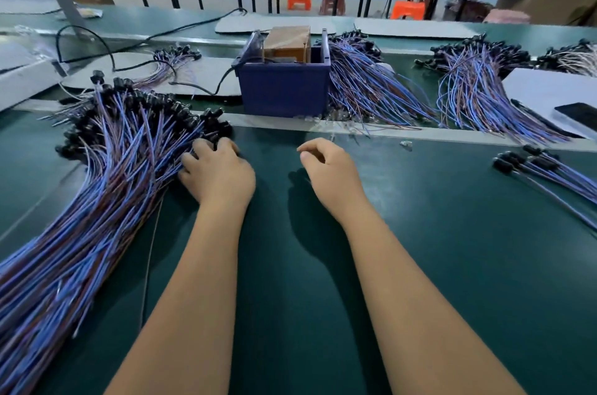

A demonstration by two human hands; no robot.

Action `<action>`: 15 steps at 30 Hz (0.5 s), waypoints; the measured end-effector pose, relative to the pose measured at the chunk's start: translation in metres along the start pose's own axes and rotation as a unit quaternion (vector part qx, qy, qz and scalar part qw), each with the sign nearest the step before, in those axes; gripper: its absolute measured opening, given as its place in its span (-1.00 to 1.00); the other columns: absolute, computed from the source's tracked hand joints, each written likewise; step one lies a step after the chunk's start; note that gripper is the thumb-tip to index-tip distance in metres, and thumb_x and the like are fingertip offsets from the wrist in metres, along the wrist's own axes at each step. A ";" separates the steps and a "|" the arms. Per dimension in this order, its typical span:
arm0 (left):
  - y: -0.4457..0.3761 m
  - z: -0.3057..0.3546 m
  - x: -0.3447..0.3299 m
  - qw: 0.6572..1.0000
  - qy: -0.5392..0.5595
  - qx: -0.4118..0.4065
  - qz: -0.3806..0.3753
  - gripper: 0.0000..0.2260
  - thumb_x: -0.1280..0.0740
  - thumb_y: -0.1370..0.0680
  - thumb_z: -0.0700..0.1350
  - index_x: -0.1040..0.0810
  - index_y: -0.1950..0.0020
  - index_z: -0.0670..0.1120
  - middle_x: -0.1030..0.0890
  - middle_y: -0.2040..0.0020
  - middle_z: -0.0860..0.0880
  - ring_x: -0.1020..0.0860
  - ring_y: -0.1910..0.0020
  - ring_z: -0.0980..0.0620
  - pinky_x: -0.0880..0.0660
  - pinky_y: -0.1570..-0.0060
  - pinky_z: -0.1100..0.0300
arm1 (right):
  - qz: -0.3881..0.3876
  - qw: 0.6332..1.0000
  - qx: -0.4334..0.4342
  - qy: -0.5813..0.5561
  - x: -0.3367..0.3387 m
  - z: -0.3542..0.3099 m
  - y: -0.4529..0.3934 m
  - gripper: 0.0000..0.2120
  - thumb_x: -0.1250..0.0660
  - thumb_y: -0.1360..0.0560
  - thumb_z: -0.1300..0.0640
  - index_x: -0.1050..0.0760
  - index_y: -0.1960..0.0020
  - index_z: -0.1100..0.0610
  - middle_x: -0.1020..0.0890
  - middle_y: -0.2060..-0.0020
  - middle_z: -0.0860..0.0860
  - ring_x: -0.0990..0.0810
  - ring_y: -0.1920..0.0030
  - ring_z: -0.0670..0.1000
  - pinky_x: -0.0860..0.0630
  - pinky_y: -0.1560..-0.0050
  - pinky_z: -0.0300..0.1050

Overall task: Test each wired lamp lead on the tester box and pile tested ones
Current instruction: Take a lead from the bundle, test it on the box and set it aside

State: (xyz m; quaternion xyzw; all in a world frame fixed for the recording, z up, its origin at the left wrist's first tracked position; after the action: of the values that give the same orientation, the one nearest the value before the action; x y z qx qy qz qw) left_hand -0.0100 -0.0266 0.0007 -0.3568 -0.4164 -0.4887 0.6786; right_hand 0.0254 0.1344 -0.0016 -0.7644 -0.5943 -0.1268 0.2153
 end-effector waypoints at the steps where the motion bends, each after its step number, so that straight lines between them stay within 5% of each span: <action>1: -0.001 0.000 0.000 1.000 0.007 0.006 0.013 -0.73 -0.18 -0.58 -0.15 -0.40 -0.28 -0.01 -0.30 -0.38 -0.19 -0.26 -0.33 -0.27 -0.23 -0.29 -0.14 | 0.000 1.000 0.005 0.012 -0.001 -0.001 0.000 -0.85 -0.23 -0.57 0.18 -0.58 -0.02 0.07 -0.63 0.07 -0.04 -0.54 0.02 -0.02 -0.45 0.03 -0.21; 5: -0.007 0.004 0.002 0.999 0.005 0.048 0.024 -0.60 -0.21 -0.57 -0.20 -0.27 -0.41 -0.09 -0.33 -0.42 -0.23 -0.27 -0.39 -0.26 -0.26 -0.30 -0.18 | 0.004 0.998 0.031 0.061 -0.005 -0.004 0.000 -0.84 -0.23 -0.56 0.18 -0.59 -0.03 0.09 -0.63 0.04 -0.01 -0.54 0.00 0.01 -0.46 -0.14 -0.02; 9: -0.003 0.007 0.001 0.996 0.054 0.029 0.062 -0.67 -0.17 -0.63 -0.18 -0.38 -0.40 -0.15 -0.34 -0.40 -0.25 -0.28 -0.37 -0.27 -0.27 -0.28 -0.15 | 0.012 0.999 0.035 0.034 -0.003 0.000 0.000 -0.83 -0.22 -0.57 0.19 -0.58 -0.01 0.08 -0.60 0.17 -0.07 -0.52 0.11 -0.05 -0.44 0.06 -0.16; 12: 0.004 0.025 0.005 0.963 0.210 -0.103 0.135 -0.72 -0.18 -0.64 -0.20 -0.51 -0.32 -0.15 -0.46 -0.24 -0.23 -0.37 -0.23 -0.24 -0.27 -0.17 0.09 | 0.009 0.998 0.019 -0.058 -0.004 -0.003 -0.001 -0.84 -0.22 -0.58 0.19 -0.57 0.05 0.08 -0.59 0.26 -0.05 -0.52 0.23 -0.08 -0.46 0.19 -0.20; 15: 0.019 0.053 0.010 0.900 0.344 -0.231 0.135 -0.76 -0.23 -0.63 -0.24 -0.57 -0.26 -0.15 -0.51 -0.08 -0.06 -0.44 -0.09 0.04 -0.29 -0.08 0.39 | -0.043 0.951 -0.058 -0.301 -0.008 -0.009 0.000 -0.65 -0.06 -0.68 0.03 -0.56 0.04 0.17 -0.61 0.31 0.09 -0.55 0.33 0.01 -0.50 0.25 -0.11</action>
State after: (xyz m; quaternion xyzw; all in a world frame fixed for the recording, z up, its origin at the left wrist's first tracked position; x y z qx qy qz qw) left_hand -0.0011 0.0222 0.0292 -0.3660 0.0191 -0.5670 0.7377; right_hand 0.0236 0.1229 0.0030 -0.7522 -0.6552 0.0659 -0.0238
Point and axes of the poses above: each hand's wrist, its own y-axis away from the middle knuckle, its own x-axis out of the back of the hand, z = x × y, the point moved 2 cm from there along -y, towards the middle knuckle
